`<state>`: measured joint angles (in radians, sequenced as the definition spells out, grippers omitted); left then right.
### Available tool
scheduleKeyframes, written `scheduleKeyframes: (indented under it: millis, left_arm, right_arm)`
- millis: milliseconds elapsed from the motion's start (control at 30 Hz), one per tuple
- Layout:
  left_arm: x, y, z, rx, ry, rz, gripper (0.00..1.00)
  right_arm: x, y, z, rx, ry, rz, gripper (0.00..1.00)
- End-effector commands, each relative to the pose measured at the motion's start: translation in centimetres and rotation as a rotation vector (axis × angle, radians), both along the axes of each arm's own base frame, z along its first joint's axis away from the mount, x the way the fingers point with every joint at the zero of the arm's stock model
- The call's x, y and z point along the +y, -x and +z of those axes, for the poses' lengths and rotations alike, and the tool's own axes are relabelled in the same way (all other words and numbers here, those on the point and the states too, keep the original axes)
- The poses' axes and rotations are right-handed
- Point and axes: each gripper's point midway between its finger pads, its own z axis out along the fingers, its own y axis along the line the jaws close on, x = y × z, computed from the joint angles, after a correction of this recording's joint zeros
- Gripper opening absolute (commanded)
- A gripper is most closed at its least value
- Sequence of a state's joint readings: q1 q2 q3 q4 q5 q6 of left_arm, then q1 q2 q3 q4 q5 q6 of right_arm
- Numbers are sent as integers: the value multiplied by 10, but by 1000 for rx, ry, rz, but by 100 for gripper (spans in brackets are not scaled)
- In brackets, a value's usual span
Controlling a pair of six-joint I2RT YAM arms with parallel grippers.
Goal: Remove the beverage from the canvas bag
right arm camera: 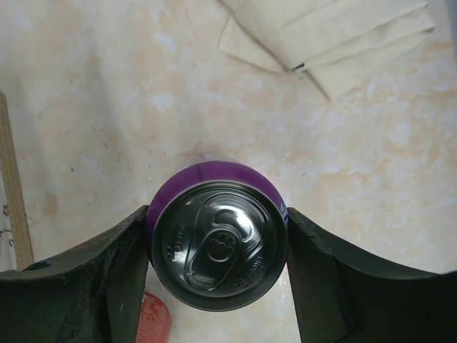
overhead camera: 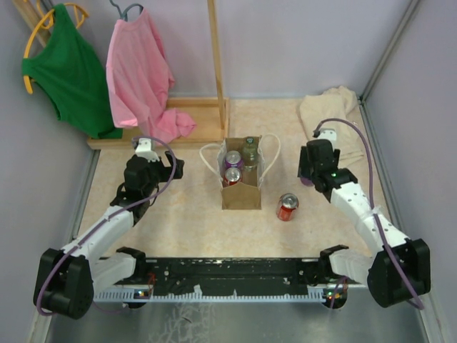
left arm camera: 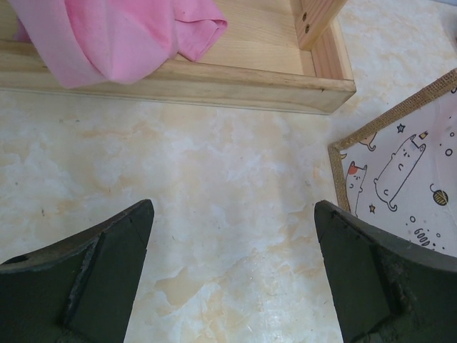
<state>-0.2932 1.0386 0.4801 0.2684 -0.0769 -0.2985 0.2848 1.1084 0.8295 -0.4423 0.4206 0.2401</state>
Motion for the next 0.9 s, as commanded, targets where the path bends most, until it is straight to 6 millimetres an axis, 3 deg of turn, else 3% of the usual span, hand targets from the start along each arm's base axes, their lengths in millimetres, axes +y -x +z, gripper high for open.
scheduleKeyframes:
  millis: [0,433,700,733,767,833,867]
  left_arm:
    - [-5,-5,16,-39,13,-12,100]
    - [-4,-3,15,-35,13,-11,100]
    - [-3,-3,15,-37,9,-5,100]
    - [-3,-3,15,-36,9,-6,100]
    - [-4,-4,14,-34,9,-9,100]
    - [-5,-4,14,-32,11,-14,100]
    - [-5,-4,15,-34,12,-14,100]
  right_arm:
    - [10,-19,15,-114,-77,-9,0]
    - [6,-4,-34,58,-55,-50,0]
    - [5,2,-48,127,-50,-71,1]
    - [5,3,-50,134,-51,-76,12]
    - [5,4,-51,138,-53,-79,29]
    - [5,4,-50,131,-60,-80,75]
    - [5,3,-48,126,-61,-80,92]
